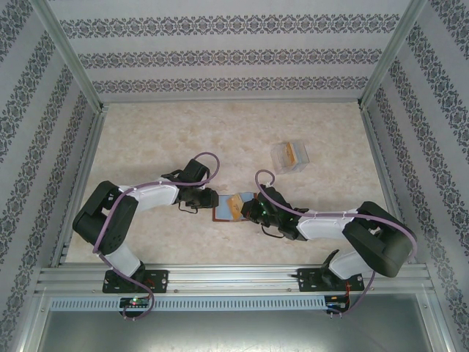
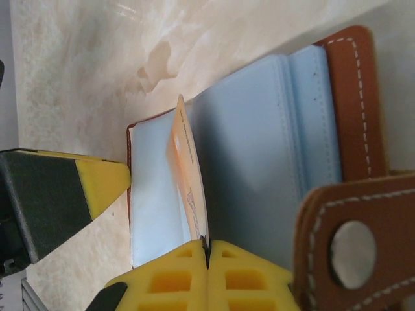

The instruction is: Put the credit cards into the card holder

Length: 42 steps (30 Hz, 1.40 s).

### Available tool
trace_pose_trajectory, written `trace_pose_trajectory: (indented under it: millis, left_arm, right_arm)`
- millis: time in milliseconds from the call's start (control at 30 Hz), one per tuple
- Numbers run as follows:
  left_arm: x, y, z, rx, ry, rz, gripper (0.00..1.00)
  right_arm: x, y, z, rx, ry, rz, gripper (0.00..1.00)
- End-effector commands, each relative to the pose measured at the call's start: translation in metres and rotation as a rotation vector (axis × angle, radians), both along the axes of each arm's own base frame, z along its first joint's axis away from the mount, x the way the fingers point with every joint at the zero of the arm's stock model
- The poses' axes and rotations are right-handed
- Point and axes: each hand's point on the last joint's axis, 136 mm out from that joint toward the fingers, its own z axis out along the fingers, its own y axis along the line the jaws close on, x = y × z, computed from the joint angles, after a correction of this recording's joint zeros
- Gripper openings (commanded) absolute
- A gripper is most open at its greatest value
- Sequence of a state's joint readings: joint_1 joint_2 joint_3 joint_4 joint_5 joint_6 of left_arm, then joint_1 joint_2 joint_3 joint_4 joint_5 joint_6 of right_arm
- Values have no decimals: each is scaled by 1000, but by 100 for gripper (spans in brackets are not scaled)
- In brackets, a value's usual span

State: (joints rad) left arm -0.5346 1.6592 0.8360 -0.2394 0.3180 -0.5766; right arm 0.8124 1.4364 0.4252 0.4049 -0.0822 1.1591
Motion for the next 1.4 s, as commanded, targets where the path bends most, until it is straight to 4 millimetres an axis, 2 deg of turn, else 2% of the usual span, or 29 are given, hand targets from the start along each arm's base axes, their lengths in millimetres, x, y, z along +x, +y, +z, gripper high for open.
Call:
trace_pose_trajectory:
  millis: [0, 200, 433, 633, 767, 900, 967, 1367]
  left_arm:
    - [-19, -5, -29, -9, 82, -28, 40]
    - [-21, -6, -31, -21, 86, -24, 40]
    - [-21, -6, -33, -26, 88, -22, 40]
    - [-21, -7, -33, -28, 88, -24, 40]
    - [-20, -6, -32, -18, 88, -27, 41]
    - [-18, -8, -31, -24, 83, -31, 41]
    - [-19, -8, -32, -21, 92, -34, 41]
    - [-21, -9, -30, -33, 90, -32, 41]
  right_arm:
    - [4, -1, -5, -23, -1, -49, 0]
    - [1, 13, -6, -4, 12, -51, 0]
    - [-1, 14, -13, -17, 26, -72, 1]
    - [-4, 13, -13, -29, 25, -53, 16]
    - [-3, 2, -8, -77, 2, -61, 32]
    - [-1, -2, -4, -121, -23, -44, 36]
    - [0, -1, -4, -124, -23, -43, 35]
    - [0, 14, -11, -88, 11, -47, 4]
